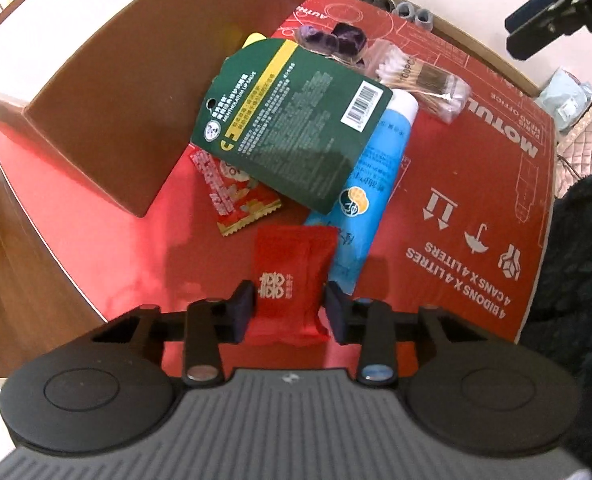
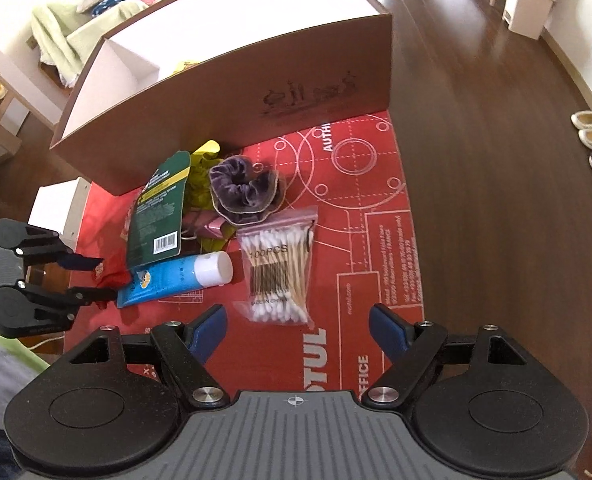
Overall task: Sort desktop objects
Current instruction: 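Grasp the cotton swab bag with the right tool while the left tool grasps the red square packet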
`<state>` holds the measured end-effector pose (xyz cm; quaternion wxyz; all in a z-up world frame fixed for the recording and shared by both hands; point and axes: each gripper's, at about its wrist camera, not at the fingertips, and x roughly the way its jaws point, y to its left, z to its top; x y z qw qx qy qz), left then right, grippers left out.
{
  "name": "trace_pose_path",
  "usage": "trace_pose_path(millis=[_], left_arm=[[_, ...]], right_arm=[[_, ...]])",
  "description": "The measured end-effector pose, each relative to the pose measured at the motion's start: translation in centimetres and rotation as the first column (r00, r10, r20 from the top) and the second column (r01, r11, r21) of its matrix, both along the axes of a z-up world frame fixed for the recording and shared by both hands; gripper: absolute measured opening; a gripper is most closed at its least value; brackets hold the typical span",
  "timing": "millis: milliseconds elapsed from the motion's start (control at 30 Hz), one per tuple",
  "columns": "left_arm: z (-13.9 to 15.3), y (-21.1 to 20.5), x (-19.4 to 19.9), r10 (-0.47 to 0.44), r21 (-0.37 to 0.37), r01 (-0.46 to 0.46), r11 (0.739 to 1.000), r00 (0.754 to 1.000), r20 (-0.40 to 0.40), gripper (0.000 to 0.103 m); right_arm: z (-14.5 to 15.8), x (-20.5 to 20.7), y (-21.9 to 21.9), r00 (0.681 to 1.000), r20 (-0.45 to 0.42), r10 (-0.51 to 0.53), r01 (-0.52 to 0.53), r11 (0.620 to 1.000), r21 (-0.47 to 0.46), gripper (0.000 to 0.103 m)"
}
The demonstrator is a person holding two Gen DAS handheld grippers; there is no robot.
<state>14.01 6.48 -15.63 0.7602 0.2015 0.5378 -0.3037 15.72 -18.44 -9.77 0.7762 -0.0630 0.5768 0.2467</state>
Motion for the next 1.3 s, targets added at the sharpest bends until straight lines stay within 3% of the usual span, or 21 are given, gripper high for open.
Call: trace_pose_path(millis=[267, 633, 700, 767, 867, 933, 1300], left_arm=[[1.9, 1.2, -0.4, 0.115, -0.076, -0.115, 0.99, 0.993, -0.002, 0.026], [3.7, 1.1, -0.6, 0.192, -0.098, -0.191, 0.977, 0.981, -0.001, 0.026], [3.9, 1.2, -0.6, 0.202, -0.1, -0.201, 0.974, 0.979, -0.002, 0.026], [3.9, 1.2, -0.6, 0.213, -0.102, -0.212, 0.972, 0.977, -0.007, 0.026], [4.0, 1.2, -0.5, 0.222, -0.102, -0.222, 0.97, 0.975, -0.011, 0.026], [4.0, 1.1, -0.5, 0.227, -0.103, -0.227, 0.968, 0.974, -0.018, 0.026], [5.5, 0.1, 0.3, 0.244, -0.087, -0.244, 0.966, 0.97, -0.011, 0.026]], right_arm=[[-3.2, 0.6, 2.3, 0.996, -0.002, 0.085, -0.085, 0.996, -0.024, 0.081], [-7.0, 2.9, 5.1, 0.985, 0.005, 0.171, -0.169, 0.98, -0.104, 0.08], [-7.2, 2.9, 5.3, 0.979, 0.027, 0.201, -0.196, 0.973, -0.119, 0.075], [-7.1, 2.5, 5.6, 0.968, 0.052, 0.246, -0.236, 0.961, -0.146, 0.056], [-7.0, 2.1, 5.8, 0.954, 0.063, 0.293, -0.278, 0.944, -0.178, 0.037], [-7.0, 1.9, 5.7, 0.95, 0.05, 0.308, -0.294, 0.938, -0.185, 0.031], [-5.5, 0.8, 4.0, 0.957, -0.092, 0.274, -0.282, 0.954, -0.1, 0.025]])
